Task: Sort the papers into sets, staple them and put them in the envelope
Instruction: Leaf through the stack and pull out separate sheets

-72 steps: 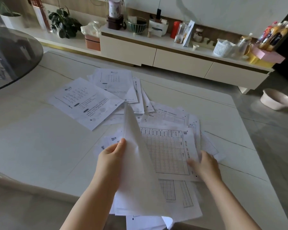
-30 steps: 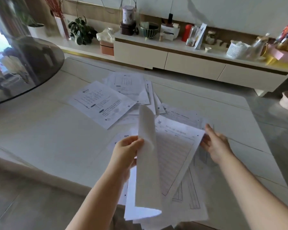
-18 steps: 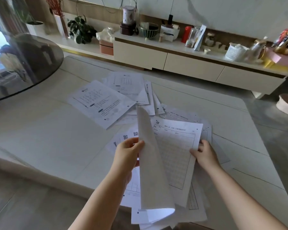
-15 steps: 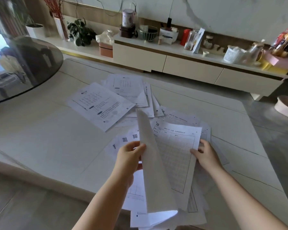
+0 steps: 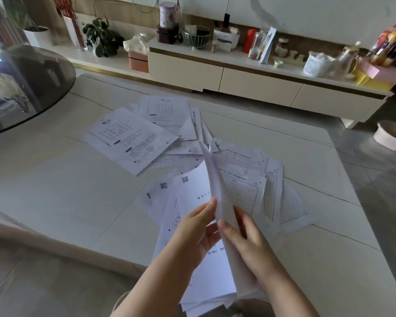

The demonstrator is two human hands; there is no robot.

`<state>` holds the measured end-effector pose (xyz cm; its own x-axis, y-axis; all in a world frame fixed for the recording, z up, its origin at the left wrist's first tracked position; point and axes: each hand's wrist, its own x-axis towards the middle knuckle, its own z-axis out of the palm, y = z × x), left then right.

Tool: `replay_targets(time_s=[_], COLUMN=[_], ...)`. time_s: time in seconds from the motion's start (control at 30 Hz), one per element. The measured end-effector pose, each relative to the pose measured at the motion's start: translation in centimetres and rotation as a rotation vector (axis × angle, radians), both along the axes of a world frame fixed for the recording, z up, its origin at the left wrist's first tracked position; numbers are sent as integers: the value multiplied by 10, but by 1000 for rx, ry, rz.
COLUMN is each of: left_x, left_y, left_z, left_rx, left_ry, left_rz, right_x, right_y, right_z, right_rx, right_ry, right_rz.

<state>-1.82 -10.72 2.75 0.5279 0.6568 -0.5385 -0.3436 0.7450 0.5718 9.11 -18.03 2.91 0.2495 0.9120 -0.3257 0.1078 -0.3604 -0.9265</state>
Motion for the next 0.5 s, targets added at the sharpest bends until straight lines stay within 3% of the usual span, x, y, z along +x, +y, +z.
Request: replay_targets(time_s=[0.13,0.3,0.5], left_x=[4,-5,-14], left_y=[4,18,27], left_z=[-5,-12,-14], left_rx=[17,79,107], left_ry=[59,230,285], left_rz=[13,128,185], right_x=[19,65,78], right_y=[4,-7,-5], right_z=[-2,-11,-24], right_rx=[-104,-111,-98], right_ry=[-35,-366,-413], right_rz=[-43,-233,-328])
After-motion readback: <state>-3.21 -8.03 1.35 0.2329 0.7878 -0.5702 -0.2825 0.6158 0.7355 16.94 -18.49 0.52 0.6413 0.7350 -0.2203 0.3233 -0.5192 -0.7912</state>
